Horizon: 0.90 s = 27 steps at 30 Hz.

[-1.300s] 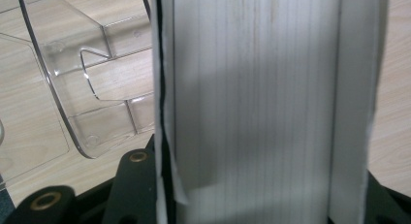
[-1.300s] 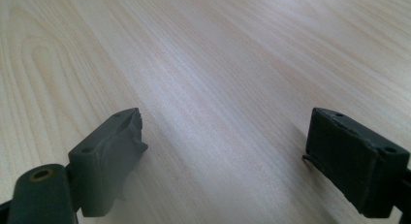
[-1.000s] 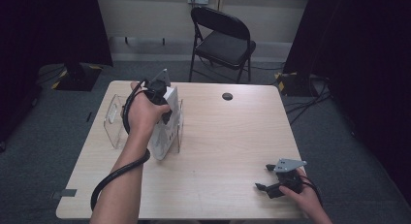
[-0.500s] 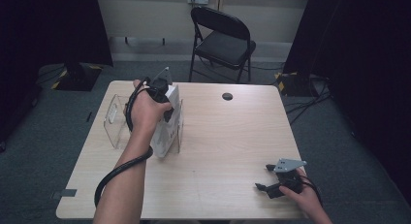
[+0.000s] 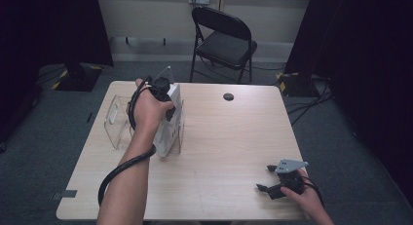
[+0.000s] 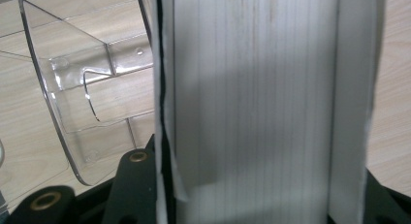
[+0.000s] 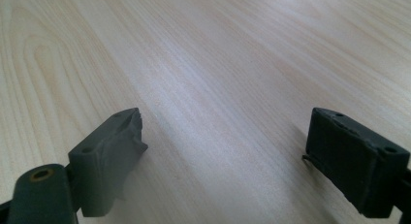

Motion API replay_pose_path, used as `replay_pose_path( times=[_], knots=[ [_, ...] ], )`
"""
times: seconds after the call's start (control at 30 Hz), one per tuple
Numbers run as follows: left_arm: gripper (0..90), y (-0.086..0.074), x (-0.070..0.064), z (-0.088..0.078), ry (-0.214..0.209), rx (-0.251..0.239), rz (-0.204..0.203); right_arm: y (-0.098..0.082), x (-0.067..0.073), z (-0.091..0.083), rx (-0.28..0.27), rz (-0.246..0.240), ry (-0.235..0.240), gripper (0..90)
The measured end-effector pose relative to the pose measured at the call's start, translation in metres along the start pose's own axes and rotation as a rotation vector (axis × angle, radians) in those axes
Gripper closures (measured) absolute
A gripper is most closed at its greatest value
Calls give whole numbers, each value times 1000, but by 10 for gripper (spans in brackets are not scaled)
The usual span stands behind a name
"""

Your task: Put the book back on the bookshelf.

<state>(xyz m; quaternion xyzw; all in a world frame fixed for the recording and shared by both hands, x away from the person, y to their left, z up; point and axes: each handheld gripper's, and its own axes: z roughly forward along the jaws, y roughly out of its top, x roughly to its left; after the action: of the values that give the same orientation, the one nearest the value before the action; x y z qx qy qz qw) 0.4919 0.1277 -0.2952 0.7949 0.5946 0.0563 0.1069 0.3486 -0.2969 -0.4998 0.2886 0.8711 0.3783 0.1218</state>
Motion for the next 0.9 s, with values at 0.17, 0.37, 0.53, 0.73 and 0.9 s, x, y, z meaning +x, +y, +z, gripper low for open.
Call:
replay_pose_path(
  times=[0.17, 0.37, 0.53, 0.73, 0.9],
  knots=[
    [530, 1, 1, 2, -1, -5, -11, 0, 0, 0, 0, 0, 0, 124],
    [530, 2, 0, 5, 2, -16, -23, 0, 0, 0, 1, 2, 0, 124],
    [530, 4, 0, 7, 17, -16, -44, 0, 0, 0, 2, 4, 0, 124],
    [530, 6, 0, 11, 25, -30, -68, 0, 0, 0, 2, 3, 1, 124],
    [530, 7, -1, 13, 34, -35, -85, 0, 0, 0, 1, 2, 1, 124]
  ],
)
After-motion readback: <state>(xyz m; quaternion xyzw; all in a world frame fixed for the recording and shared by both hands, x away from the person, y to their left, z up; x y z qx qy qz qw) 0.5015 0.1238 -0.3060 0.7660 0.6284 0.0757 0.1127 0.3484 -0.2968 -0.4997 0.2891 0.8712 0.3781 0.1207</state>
